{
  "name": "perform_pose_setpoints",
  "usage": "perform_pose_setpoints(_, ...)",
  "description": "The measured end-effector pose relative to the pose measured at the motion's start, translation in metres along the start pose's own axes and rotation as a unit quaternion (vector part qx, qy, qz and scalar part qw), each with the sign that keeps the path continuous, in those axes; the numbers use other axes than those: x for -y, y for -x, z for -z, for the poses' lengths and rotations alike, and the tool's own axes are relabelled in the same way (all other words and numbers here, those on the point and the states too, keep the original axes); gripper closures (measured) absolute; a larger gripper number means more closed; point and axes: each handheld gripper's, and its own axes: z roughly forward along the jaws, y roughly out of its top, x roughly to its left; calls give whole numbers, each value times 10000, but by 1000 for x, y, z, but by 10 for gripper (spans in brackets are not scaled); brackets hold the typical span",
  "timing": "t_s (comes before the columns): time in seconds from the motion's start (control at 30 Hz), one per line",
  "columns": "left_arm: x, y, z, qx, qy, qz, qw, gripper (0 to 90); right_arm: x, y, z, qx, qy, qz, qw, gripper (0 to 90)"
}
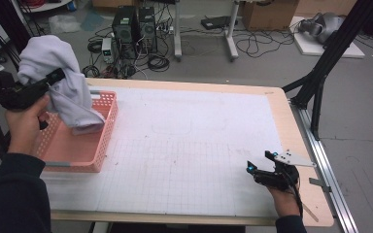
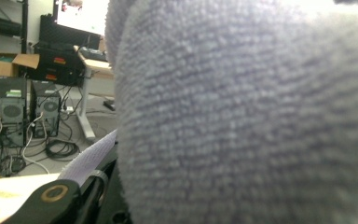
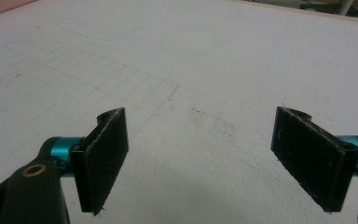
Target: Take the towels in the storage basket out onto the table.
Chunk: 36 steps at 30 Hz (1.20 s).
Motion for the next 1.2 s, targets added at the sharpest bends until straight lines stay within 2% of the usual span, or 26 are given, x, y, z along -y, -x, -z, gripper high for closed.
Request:
perform_pose_setpoints(0.1, -4, 2, -1, -36, -58, -106, 9999, 682, 0, 0, -1, -1, 1, 18, 10000, 175)
perform_pose_setpoints(0.17, -2, -1, -2, -182, -326, -204, 9991, 682, 0, -1, -1, -14, -19, 9, 10000, 175)
perform_pose_setpoints(0.2, 1, -3, -3, -320, -512, -290, 9978, 681, 0, -1, -1, -13, -8, 2, 10000, 176)
perform_pose_setpoints(0.23, 4, -6, -4, -460, -742, -400, 9954, 680, 0, -1, 0, -11, -2, 5, 10000, 175)
perform_pose_setpoints(0.3, 16, -15, -6, -620, -1204, -347, 9902, 680, 0, -1, 0, -11, -7, -6, 10000, 175)
perform_pose_setpoints(0.37, 32, -26, -8, -857, -1729, -326, 9807, 678, 0, -1, 0, -19, -10, 5, 10000, 176)
perform_pose_setpoints(0.4, 42, -33, -9, -918, -1998, -228, 9753, 678, 0, -1, 0, -17, 0, -5, 10000, 176)
perform_pose_setpoints(0.43, 51, -38, -11, -974, -2316, -164, 9678, 674, 0, -1, -1, -25, -8, 3, 10000, 176)
perform_pose_setpoints(0.5, 69, -45, -17, -1230, -2979, -268, 9463, 673, 0, -1, -1, -23, -13, -3, 10000, 175)
perform_pose_setpoints(0.57, 83, -49, -23, -1359, -3386, -261, 9307, 669, 0, -1, -2, -18, 3, 39, 10000, 175)
perform_pose_setpoints(0.6, 88, -50, -26, -1422, -3520, -267, 9247, 666, 0, -1, -2, -25, 2, 23, 10000, 175)
perform_pose_setpoints(0.67, 96, -50, -32, -1366, -3818, -180, 9139, 659, 0, -1, -2, -37, -15, 21, 10000, 175)
perform_pose_setpoints(0.7, 100, -50, -36, -1262, -4040, -197, 9058, 652, 0, -1, -2, -38, -5, 32, 10000, 175)
perform_pose_setpoints(0.73, 103, -49, -38, -1101, -4139, -164, 9035, 631, 0, 0, -2, -29, -5, 39, 10000, 175)
perform_pose_setpoints(0.8, 106, -45, -41, -764, -4210, -113, 9038, 551, 0, 0, -2, -26, -22, 10, 10000, 176)
perform_pose_setpoints(0.83, 107, -43, -43, -687, -4258, -119, 9021, 358, 0, 0, -2, -26, -23, -5, 10000, 175)
perform_pose_setpoints(0.87, 109, -41, -45, -692, -4323, -71, 8991, 358, 0, 0, -2, -26, -23, -5, 10000, 175)
perform_pose_setpoints(0.9, 110, -39, -47, -711, -4421, -106, 8941, 237, 0, 0, -2, -26, -24, -2, 10000, 175)
perform_pose_setpoints(0.93, 113, -36, -48, -794, -4525, -324, 8876, 191, 0, 0, -2, -33, -24, 26, 10000, 175)
perform_pose_setpoints(0.97, 115, -34, -49, -863, -4609, -464, 8820, 201, 0, -1, -2, -35, -28, 26, 10000, 176)
perform_pose_setpoints(1.0, 119, -33, -51, -964, -4732, -649, 8733, 201, 0, -1, -2, -35, -28, 26, 10000, 176)
perform_pose_setpoints(1.03, 123, -31, -52, -1084, -4867, -851, 8626, 197, 0, -1, -2, -41, -25, 17, 10000, 176)
perform_pose_setpoints(1.07, 128, -30, -54, -1119, -4980, -1000, 8541, 187, 0, -1, -2, -29, -24, 44, 10000, 175)
perform_pose_setpoints(1.1, 133, -28, -56, -1119, -5103, -1182, 8445, 166, 0, -1, -1, -31, -12, 29, 10000, 176)
perform_pose_setpoints(1.13, 138, -25, -58, -1141, -5196, -1302, 8367, 104, 0, -1, -1, -21, -5, 30, 10000, 176)
perform_pose_setpoints(1.2, 148, -18, -64, -1207, -5343, -1575, 8216, 67, 0, -1, -1, -19, -19, 7, 10000, 175)
